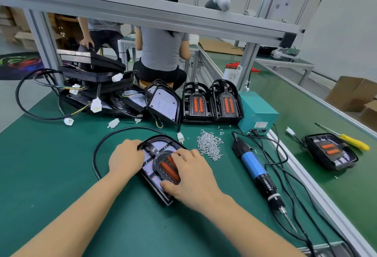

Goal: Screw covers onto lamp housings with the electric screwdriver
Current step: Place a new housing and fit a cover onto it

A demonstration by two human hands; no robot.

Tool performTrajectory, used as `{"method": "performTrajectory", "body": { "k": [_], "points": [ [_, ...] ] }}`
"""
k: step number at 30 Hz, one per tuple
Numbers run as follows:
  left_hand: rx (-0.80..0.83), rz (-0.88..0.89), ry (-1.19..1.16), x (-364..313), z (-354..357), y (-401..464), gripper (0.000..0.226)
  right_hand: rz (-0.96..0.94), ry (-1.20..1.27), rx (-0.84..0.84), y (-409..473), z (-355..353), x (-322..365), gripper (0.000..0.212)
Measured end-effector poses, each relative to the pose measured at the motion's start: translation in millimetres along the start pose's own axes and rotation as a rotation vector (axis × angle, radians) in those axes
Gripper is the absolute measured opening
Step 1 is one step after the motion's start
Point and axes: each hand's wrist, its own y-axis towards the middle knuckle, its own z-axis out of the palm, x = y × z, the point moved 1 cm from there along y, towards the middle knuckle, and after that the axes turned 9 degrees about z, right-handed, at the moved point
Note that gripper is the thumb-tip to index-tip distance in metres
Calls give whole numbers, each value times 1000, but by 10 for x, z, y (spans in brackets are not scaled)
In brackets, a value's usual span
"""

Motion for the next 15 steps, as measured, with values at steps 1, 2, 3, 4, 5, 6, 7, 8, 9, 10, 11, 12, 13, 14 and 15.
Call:
{"method": "performTrajectory", "body": {
  "k": [1,2,3,4,5,6,7,8,9,10,11,12,13,14,15],
  "points": [
    [22,2,0,15,-4,-2,33,-13,30,-1,-9,-11,8,59],
    [40,-1,-17,26,-13,-5,33,-26,97,-8,-25,-37,4,58],
    [49,-9,-51,35,-28,-4,33,-34,190,-23,-46,-85,-13,55],
    [40,-16,-96,43,-46,2,33,-29,282,-49,-69,-147,-54,51],
    [14,-18,-138,46,-66,12,33,2,354,-84,-87,-217,-128,48],
    [-26,-13,-170,37,-92,23,35,58,394,-123,-97,-283,-234,44],
    [-75,7,-190,13,-117,32,37,131,400,-154,-100,-340,-365,41],
    [-125,45,-208,-30,-143,38,36,210,382,-177,-97,-382,-519,40],
    [-172,103,-233,-96,-169,45,33,291,350,-189,-89,-415,-682,40],
    [-204,175,-261,-181,-192,48,29,374,308,-182,-79,-440,-842,39],
    [-212,247,-283,-278,-206,51,24,453,261,-160,-73,-458,-982,38],
    [-194,311,-296,-382,-211,51,21,515,218,-133,-74,-467,-1103,34],
    [-157,365,-296,-488,-201,57,19,560,178,-103,-77,-469,-1201,27],
    [-113,409,-285,-585,-176,73,17,598,135,-67,-86,-467,-1278,21],
    [-70,440,-271,-670,-140,105,17,637,86,-24,-93,-466,-1332,19]
  ]
}}
